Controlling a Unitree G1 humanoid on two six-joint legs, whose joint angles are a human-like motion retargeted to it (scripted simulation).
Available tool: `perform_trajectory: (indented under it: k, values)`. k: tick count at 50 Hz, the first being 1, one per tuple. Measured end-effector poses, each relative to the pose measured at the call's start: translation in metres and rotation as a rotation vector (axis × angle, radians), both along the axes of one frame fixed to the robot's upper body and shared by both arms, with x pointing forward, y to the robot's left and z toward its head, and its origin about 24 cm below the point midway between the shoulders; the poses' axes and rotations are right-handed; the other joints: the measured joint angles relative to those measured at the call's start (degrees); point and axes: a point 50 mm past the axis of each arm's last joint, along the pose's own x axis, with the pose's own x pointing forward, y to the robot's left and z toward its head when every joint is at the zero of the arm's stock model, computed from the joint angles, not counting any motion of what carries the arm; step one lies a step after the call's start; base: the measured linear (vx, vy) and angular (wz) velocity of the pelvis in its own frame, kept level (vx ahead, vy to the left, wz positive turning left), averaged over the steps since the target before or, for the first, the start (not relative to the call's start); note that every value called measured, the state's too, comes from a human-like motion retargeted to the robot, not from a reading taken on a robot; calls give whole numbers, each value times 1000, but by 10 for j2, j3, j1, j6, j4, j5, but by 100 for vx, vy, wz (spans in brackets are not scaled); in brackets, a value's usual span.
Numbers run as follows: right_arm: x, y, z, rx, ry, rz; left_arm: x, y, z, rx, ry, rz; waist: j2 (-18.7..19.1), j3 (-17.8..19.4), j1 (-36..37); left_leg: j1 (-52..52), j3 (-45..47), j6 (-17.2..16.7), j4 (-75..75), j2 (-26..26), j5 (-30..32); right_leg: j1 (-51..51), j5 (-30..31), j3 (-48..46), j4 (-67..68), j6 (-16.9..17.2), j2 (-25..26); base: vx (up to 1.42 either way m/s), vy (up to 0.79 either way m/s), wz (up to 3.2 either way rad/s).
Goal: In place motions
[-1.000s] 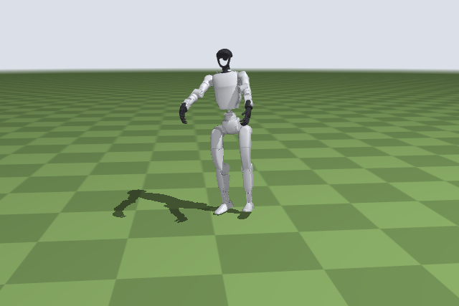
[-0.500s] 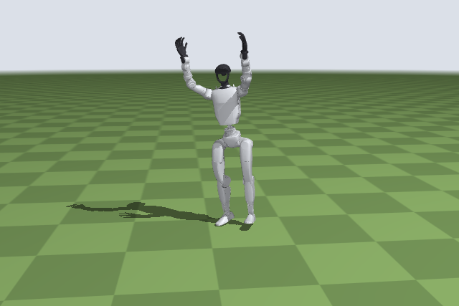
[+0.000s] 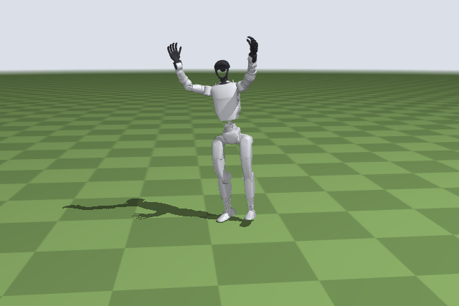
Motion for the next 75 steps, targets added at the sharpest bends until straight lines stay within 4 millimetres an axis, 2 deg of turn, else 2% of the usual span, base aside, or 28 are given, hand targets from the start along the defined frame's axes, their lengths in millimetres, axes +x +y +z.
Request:
perform_trajectory:
  k: [2, 5, 8, 11, 13, 16, 20, 24, 27, 31, 35, 36, 38, 40, 41, 43, 45, 47, 49, 52, 55, 61, 65, 68, 70, 71, 73, 75]
  values:
    - [22, -20, -35, 10, 143, -89, 14, 14, -38, -22, 103, 52, 0, 0, -3, 7, 1, 0, 0, 0, 0, 7, 0, 0, 0, -1, 0, 2, -9, -4]
    - [56, -53, -114, 68, 424, -179, 31, 33, -108, -56, 275, 119, -4, 3, -5, 21, 3, 0, 0, 0, 1, 19, 2, 2, 1, -2, 1, 4, -12, -10]
    - [74, -78, -211, 136, 772, -188, 34, 52, -194, -127, 497, 158, -6, 17, -10, 42, 4, 1, 0, -2, 2, 37, 3, 4, 1, -4, 1, 5, -8, -10]
    - [69, -89, -317, 209, 1158, -115, 20, 63, -294, -192, 829, 136, -7, 37, -13, 60, 5, 2, 0, -4, 2, 54, 4, 4, 1, -5, 0, 0, 0, 0]
    - [52, -85, -385, 252, 1387, -7, -4, 62, -367, -263, 1089, 97, -5, 50, -14, 66, 5, 2, 0, -5, 3, 59, 4, 6, 1, -6, -1, -7, 4, -6]
    - [11, -74, -471, 381, 1641, 175, -60, 47, -465, -412, 1462, 37, -3, 68, -17, 68, 3, 1, -1, -6, 4, 60, 5, 4, 1, -5, -2, -2, 2, -1]
    - [-66, -52, -568, 681, 1881, 188, -160, 13, -560, -674, 1837, -23, -3, 82, -28, 63, 1, 0, -2, -9, 5, 57, 5, 2, 1, -4, -6, 0, 0, 0]
    - [-157, -19, -633, 983, 2087, 64, -255, -38, -611, -965, 2111, -59, -4, 101, -33, 68, 0, 0, -2, -11, 6, 63, 6, 0, 1, -4, -8, 1, 3, 0]
    - [-219, 7, -657, 1112, 2295, -30, -307, -81, -626, -1152, 2260, -64, -3, 116, -33, 72, 0, 1, -2, -10, 7, 65, 7, 2, 2, -3, -7, 0, 4, -4]
    - [-283, 41, -669, 1048, 2686, -54, -354, -134, -631, -1365, 2382, -103, -3, 137, -41, 75, 1, 0, -2, -9, 8, 68, 8, 3, 1, -4, -6, -6, 2, -4]
    - [-323, 73, -670, 936, 2973, 49, -381, -181, -630, -1528, 2423, -150, -4, 143, -44, 74, 3, 0, -3, -8, 9, 66, 10, 5, 2, -3, -6, 1, 1, -5]
    - [-328, 80, -671, -921, -2993, -91, -385, -192, -629, -1555, 2429, -174, -3, 142, -39, 74, 7, -1, -4, -5, 8, 62, 10, 11, 5, -1, -8, 3, 2, -35]
    - [-339, 86, -670, -916, -2934, -17, -392, -212, -627, -1593, 2443, -237, -2, 141, -28, 73, 18, -2, -4, -1, 8, 57, 10, 23, 8, 3, -9, 1, 1, -24]
    - [-336, 86, -671, -1016, -2936, 44, -395, -228, -624, -1587, 2478, -324, 1, 140, -65, 71, -19, 1, -4, -9, 10, 66, 9, -14, 4, 6, -15, -2, 2, 143]
    - [-331, 82, -672, 1048, 2957, -43, -397, -232, -623, -1558, 2525, -311, 0, 139, -96, 66, -46, -10, 0, -8, 12, 73, 10, -43, -1, 8, -23, -3, 3, 227]
    - [-319, 73, -672, 1005, 2925, -17, -400, -232, -622, -1476, 2601, -188, 3, 143, -139, 62, -82, -15, 3, -11, 17, 81, 17, -81, -9, 6, -28, -3, 3, 111]
    - [-308, 62, -671, 863, 2981, 54, -394, -222, -626, -1405, 2589, -145, -4, 150, -66, 60, -3, -19, 9, 4, 14, 60, 18, 2, 3, -1, -18, -4, 2, -267]
    - [-296, 54, -671, 704, 3034, 120, -387, -205, -628, -1316, 2603, -199, -2, 152, -24, 65, 34, -7, 3, 4, 13, 52, 19, 42, 5, -3, -6, -3, 0, -155]
    - [-283, 47, -670, 568, 3026, 133, -383, -190, -629, -1218, 2654, -243, 1, 149, -56, 69, -1, -5, -1, -5, 12, 57, 16, 5, 5, 0, -12, -1, -2, 89]
    - [-267, 41, -670, 461, 2948, 83, -376, -174, -630, -1120, 2681, -220, -2, 146, -46, 68, 2, -5, -1, -5, 14, 57, 16, 8, 5, -1, -12, 0, 0, 0]
    - [-256, 42, -671, 497, 2850, 37, -369, -169, -632, -1125, 2629, -176, -3, 143, -43, 66, 2, -5, -1, -5, 15, 57, 16, 6, 5, -1, -13, 0, 0, 0]
    - [-259, 62, -674, 737, 2820, 121, -358, -189, -633, -1266, 2545, -268, -3, 138, -43, 64, -1, -6, 0, -6, 16, 60, 15, 0, 3, 0, -14, 0, 0, 0]
    - [-269, 78, -676, 745, 2889, 239, -354, -194, -633, -1211, 2573, -326, -9, 135, -42, 64, -5, -6, 0, -10, 18, 65, 14, -6, 2, 0, -17, -2, -3, 8]
    - [-260, 80, -675, 790, 2868, 300, -343, -184, -634, -1173, 2555, -291, -14, 125, -43, 63, -6, -7, 0, -13, 20, 66, 13, -9, 0, 0, -19, -5, -7, 11]
    - [-237, 73, -673, 885, 2764, 286, -325, -173, -634, -1213, 2497, -292, -15, 111, -46, 59, -7, -7, 0, -14, 20, 64, 13, -11, -1, 0, -20, 0, -7, 7]
    - [-214, 66, -670, 947, 2672, 268, -307, -165, -633, -1251, 2444, -291, -14, 103, -47, 56, -8, -7, 0, -13, 20, 61, 13, -11, 0, 0, -20, -2, -8, 5]
    - [-160, 54, -658, 1039, 2464, 255, -262, -150, -628, -1317, 2297, -297, -10, 89, -49, 53, -7, -7, 0, -12, 20, 57, 14, -11, 0, 1, -18, -3, -7, -1]
    - [-93, 47, -633, 1044, 2240, 300, -200, -135, -615, -1323, 2099, -326, -6, 77, -53, 53, -6, -6, -1, -11, 21, 56, 15, -10, 1, 0, -17, -6, -7, -4]
